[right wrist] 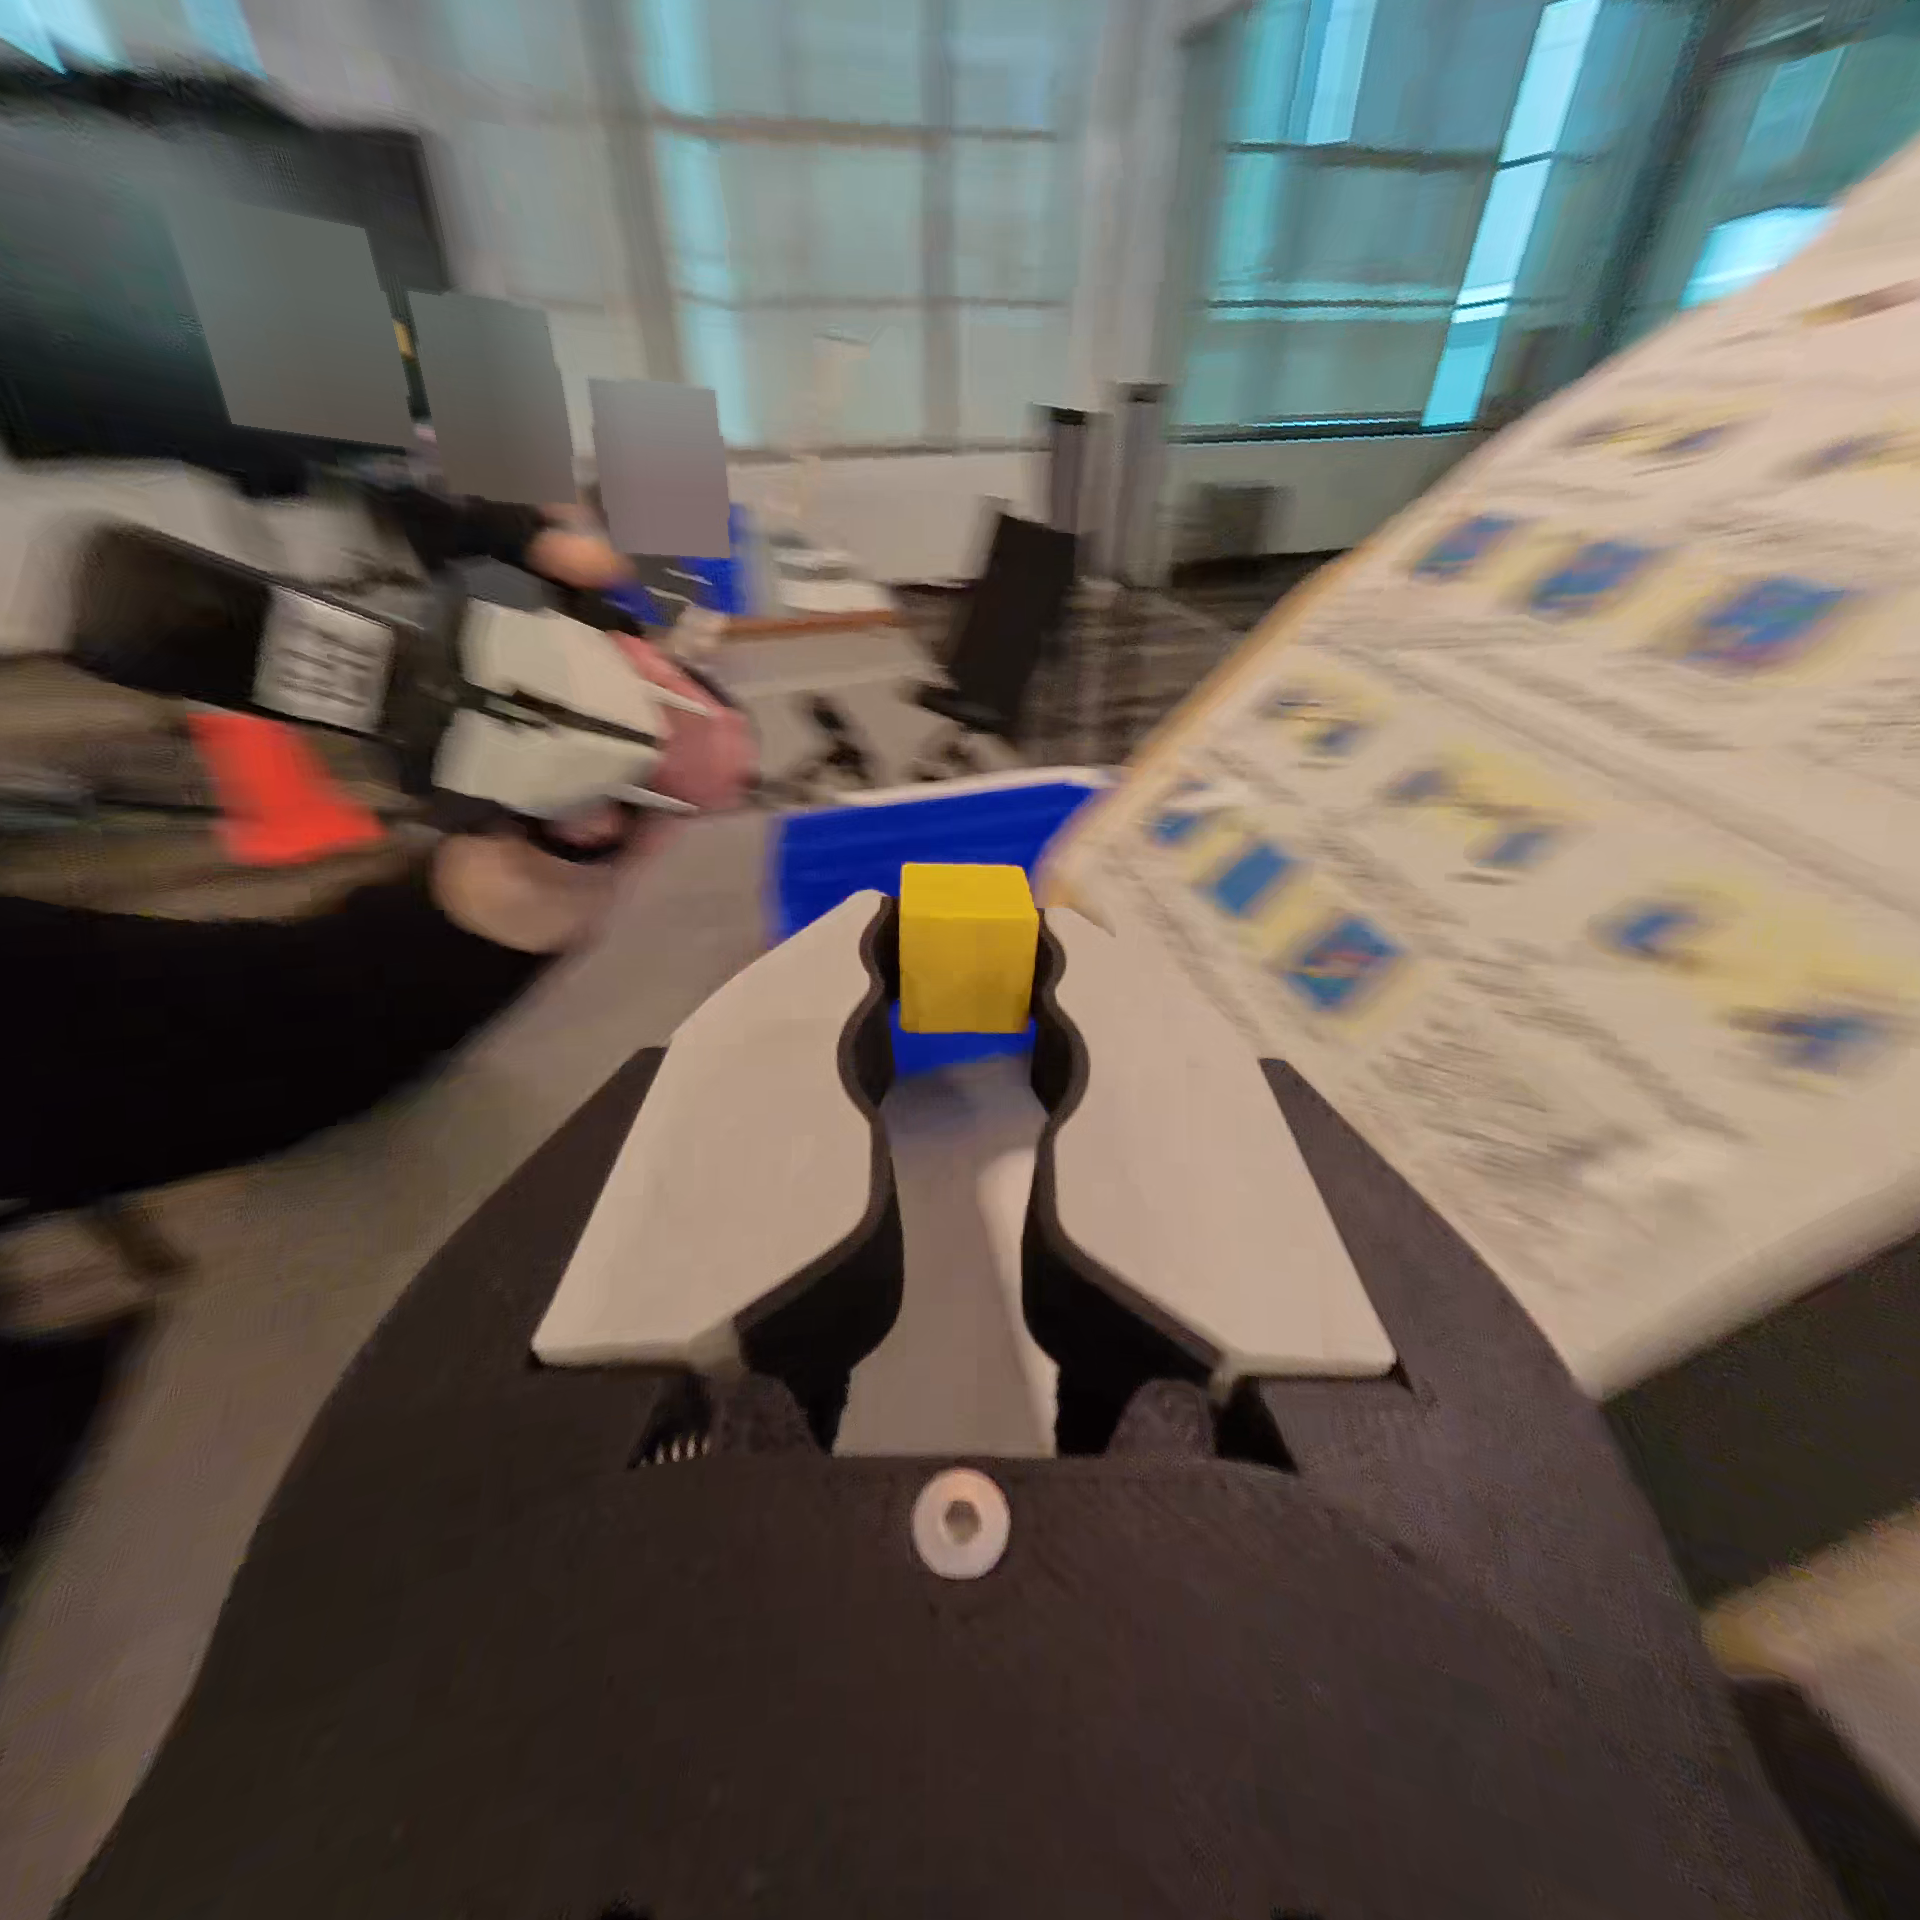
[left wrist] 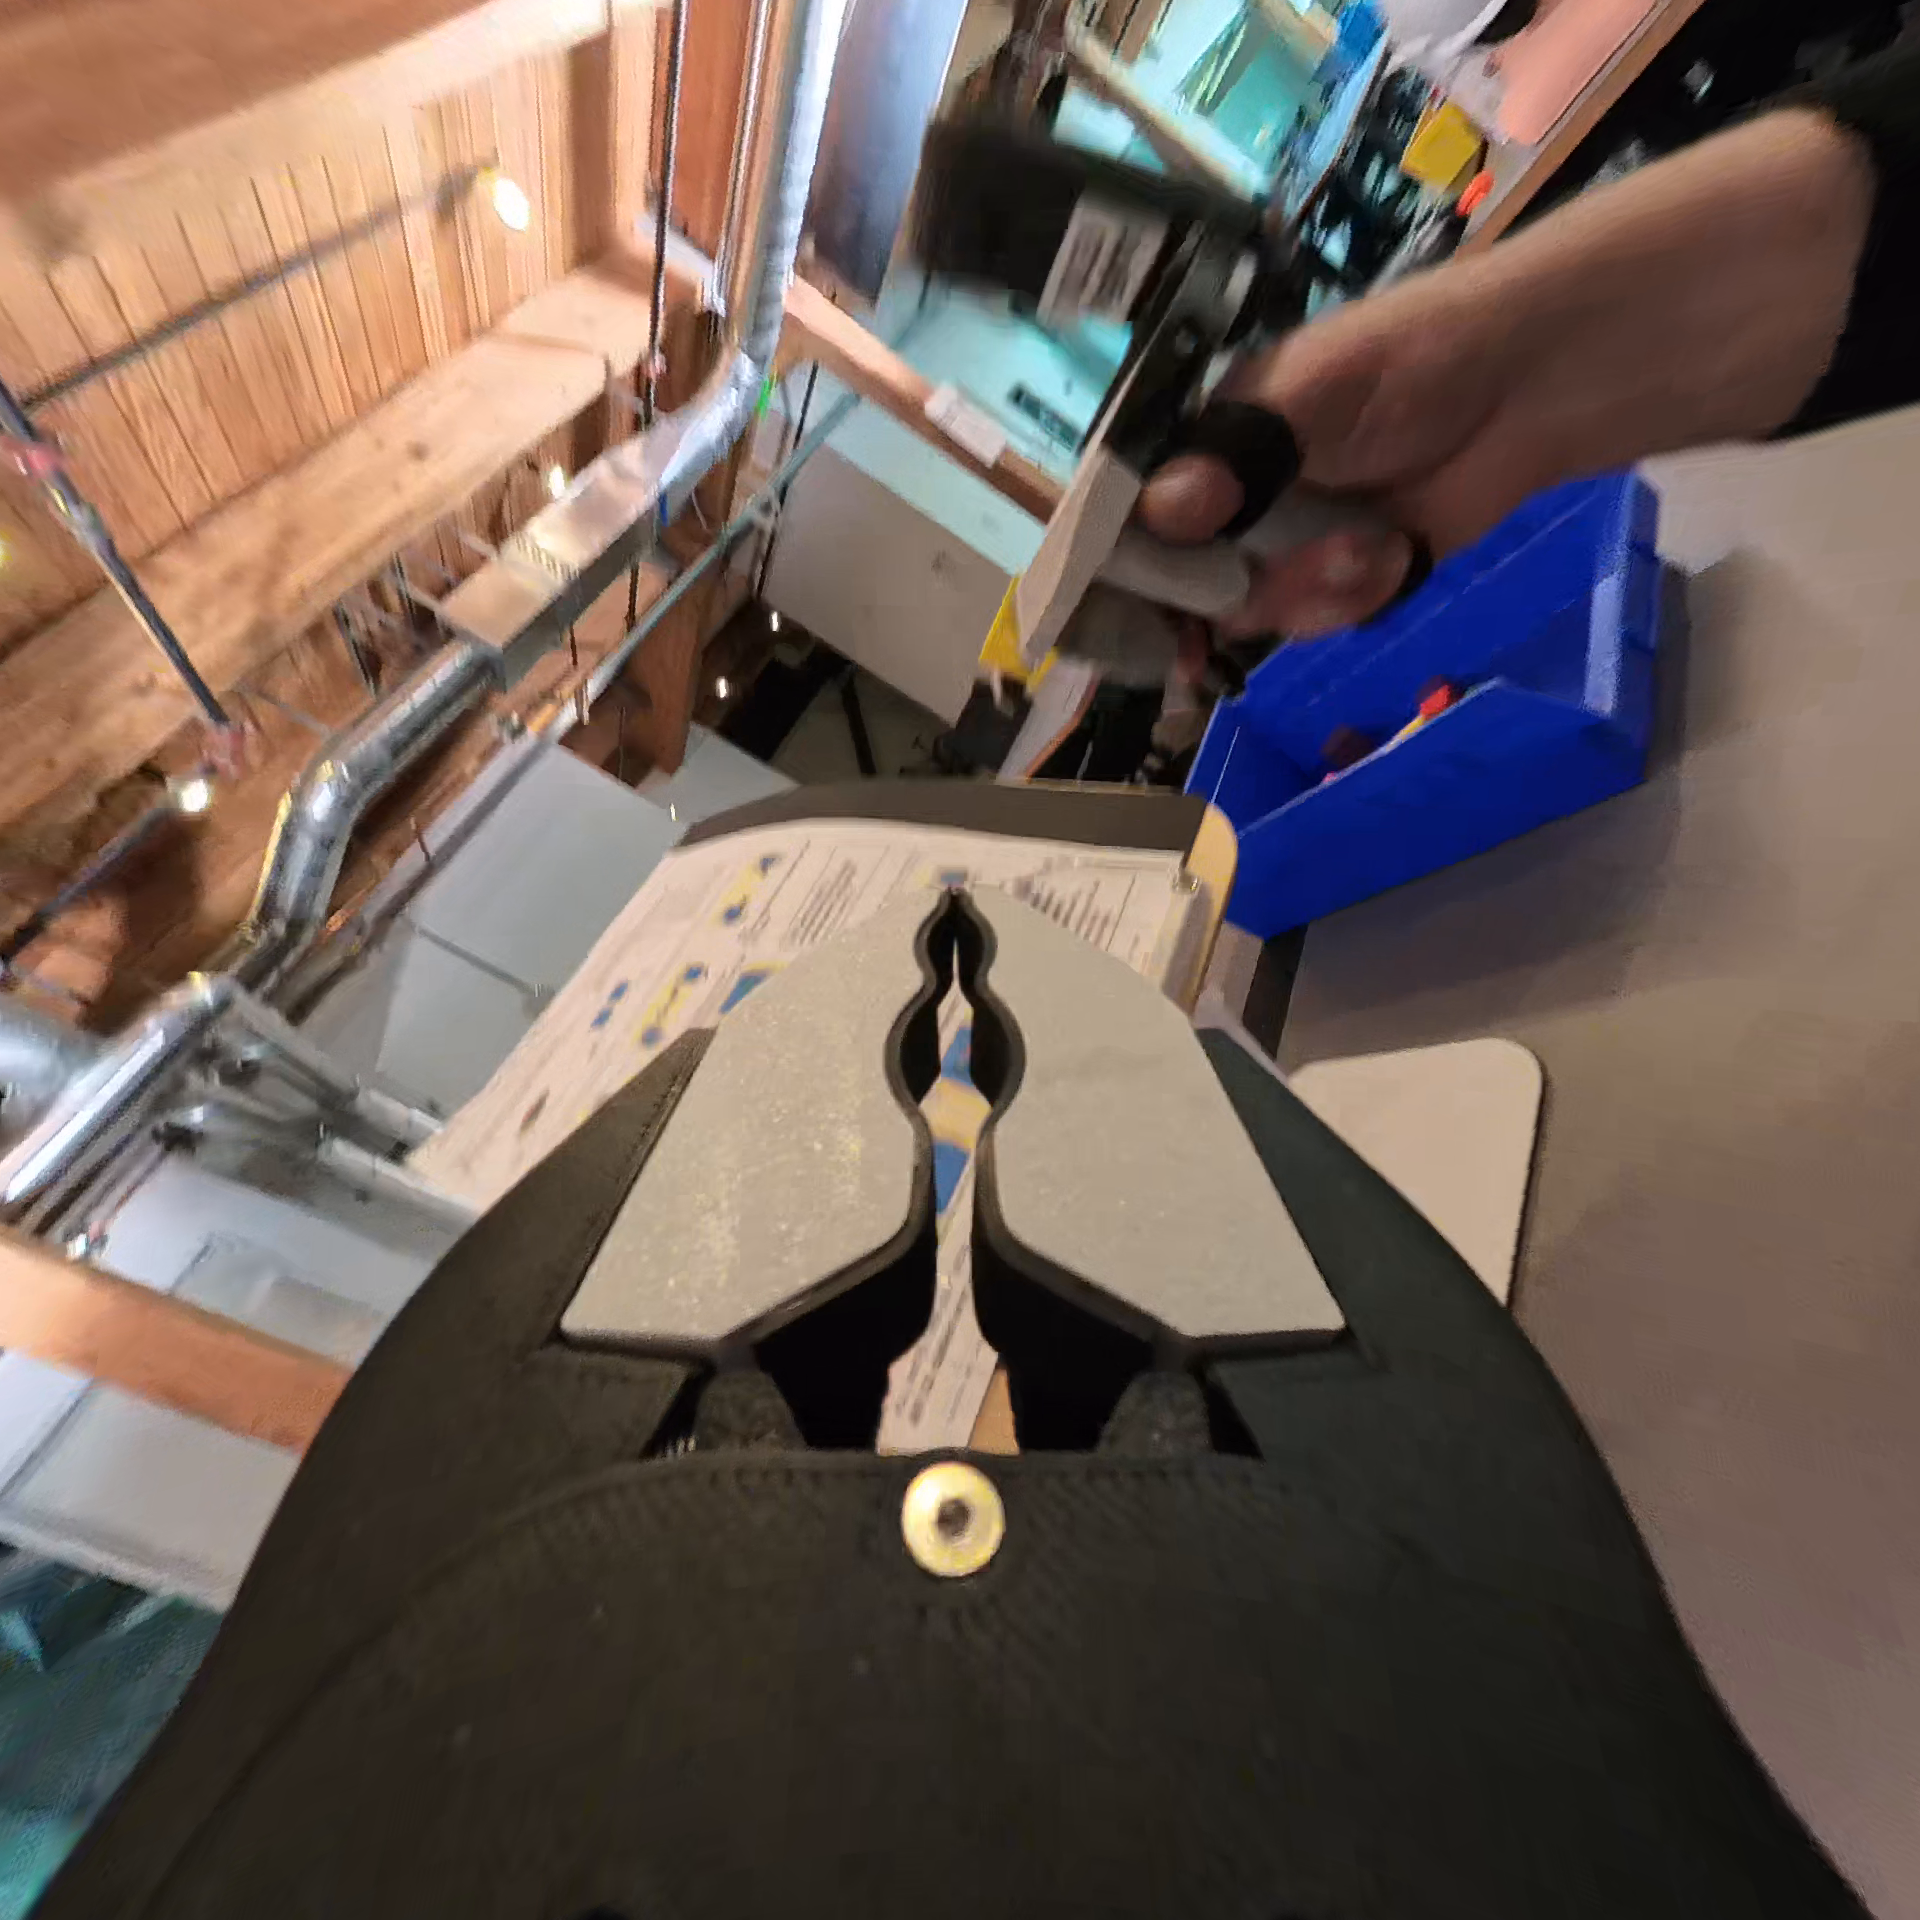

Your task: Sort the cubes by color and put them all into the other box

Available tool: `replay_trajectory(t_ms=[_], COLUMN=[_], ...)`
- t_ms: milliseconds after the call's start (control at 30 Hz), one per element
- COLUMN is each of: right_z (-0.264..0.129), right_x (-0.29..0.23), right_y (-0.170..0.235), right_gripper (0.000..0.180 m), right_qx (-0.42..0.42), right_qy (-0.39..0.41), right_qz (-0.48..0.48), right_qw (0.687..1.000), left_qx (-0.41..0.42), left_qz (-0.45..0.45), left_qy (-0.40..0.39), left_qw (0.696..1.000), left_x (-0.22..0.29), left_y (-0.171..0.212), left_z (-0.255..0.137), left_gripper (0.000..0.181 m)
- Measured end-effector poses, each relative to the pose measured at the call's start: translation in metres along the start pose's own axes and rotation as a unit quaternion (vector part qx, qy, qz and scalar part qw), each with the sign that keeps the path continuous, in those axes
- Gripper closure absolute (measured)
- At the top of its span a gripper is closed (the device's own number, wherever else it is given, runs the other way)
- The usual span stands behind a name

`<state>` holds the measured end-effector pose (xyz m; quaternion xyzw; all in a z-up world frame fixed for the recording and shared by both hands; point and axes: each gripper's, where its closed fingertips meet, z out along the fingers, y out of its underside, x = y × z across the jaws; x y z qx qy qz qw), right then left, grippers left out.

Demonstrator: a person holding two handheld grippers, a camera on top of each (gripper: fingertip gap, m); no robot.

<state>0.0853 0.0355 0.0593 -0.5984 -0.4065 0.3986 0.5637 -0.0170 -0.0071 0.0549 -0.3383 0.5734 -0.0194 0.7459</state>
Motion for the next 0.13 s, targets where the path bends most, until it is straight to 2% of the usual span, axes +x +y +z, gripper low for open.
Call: replay_trajectory(t_ms=[67,133], right_z=[-0.030,-0.061], right_x=[0.042,0.078], right_y=[-0.002,0.000], right_gripper=[0.156,0.156], right_qx=[-0.027,-0.056], right_qy=[0.127,0.222], right_qz=[-0.065,-0.091], right_qw=[0.989,0.969], left_qx=[-0.051,-0.089], left_qz=[-0.015,-0.026], left_qy=[-0.010,-0.028], left_qw=[0.999,0.995], left_x=[-0.012,-0.025], left_y=[0.020,0.038], left_z=[-0.001,-0.005], left_gripper=[0.181,0.181])
